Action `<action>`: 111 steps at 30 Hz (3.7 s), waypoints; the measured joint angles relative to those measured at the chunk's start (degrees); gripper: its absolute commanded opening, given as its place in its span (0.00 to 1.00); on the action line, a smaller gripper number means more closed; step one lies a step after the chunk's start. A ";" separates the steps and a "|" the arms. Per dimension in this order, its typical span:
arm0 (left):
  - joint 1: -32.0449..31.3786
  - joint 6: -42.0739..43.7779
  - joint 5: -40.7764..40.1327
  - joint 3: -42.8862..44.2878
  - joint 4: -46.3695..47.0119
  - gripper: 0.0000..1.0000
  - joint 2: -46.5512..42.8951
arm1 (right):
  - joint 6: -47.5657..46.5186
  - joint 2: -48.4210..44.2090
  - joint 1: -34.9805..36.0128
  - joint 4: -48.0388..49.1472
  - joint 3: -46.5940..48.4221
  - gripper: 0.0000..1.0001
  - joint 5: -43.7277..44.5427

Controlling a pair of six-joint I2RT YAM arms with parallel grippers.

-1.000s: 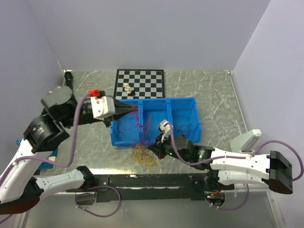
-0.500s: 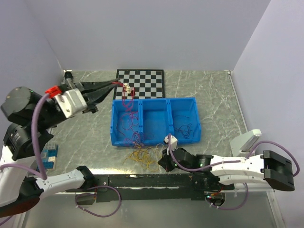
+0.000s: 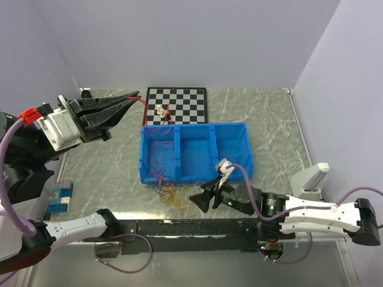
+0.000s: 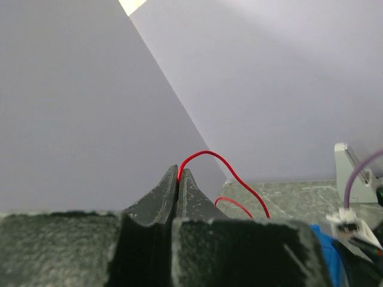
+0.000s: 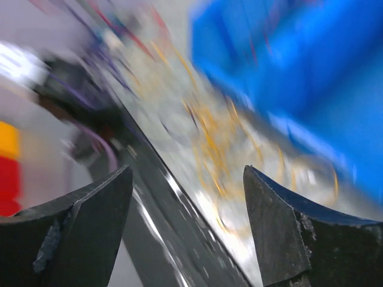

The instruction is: Untangle the cables

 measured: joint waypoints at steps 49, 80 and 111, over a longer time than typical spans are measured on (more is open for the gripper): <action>0.00 8.94 0.07 1.05 11.54 0.01 -0.11 | 3.04 25.27 -3.41 8.13 -4.26 0.05 -6.05; 0.00 13.90 -12.28 -32.65 18.40 0.01 -9.33 | -2.43 7.34 -1.64 0.00 0.20 0.42 1.51; 11.67 17.86 -31.82 -55.08 30.38 0.01 0.00 | 2.69 -0.20 -1.36 -1.44 -3.45 0.41 6.56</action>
